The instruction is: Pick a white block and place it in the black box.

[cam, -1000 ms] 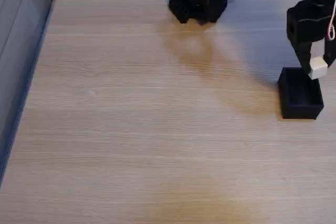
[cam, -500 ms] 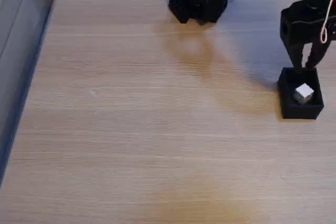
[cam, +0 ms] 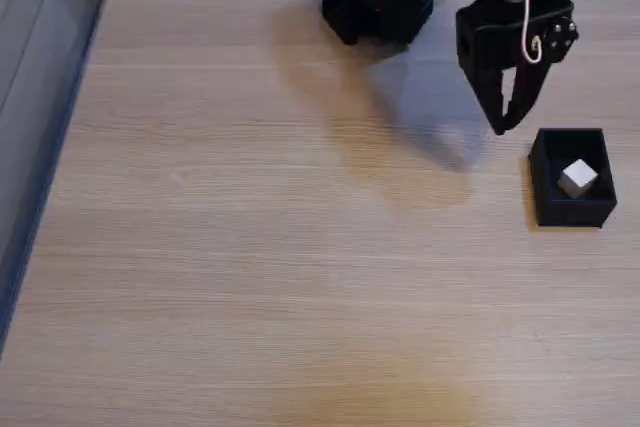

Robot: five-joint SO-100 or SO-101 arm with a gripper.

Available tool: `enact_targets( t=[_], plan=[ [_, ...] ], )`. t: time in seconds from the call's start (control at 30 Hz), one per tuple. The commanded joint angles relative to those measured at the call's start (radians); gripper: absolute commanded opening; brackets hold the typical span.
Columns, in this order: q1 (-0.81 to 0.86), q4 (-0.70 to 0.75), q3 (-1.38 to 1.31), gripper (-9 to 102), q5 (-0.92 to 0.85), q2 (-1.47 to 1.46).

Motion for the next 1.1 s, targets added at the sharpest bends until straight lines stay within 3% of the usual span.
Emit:
enact_targets(
  t=[0.0,0.37,0.9,1.07],
  plan=[
    [0.054,-0.087,0.152,0,-0.087,0.138],
    [0.222,-0.272,0.758,0,-0.25,0.571],
    [0.413,-0.129,1.233,0,-0.388,1.124],
    [0.396,0.005,1.235,0,-0.313,1.204]
  ],
)
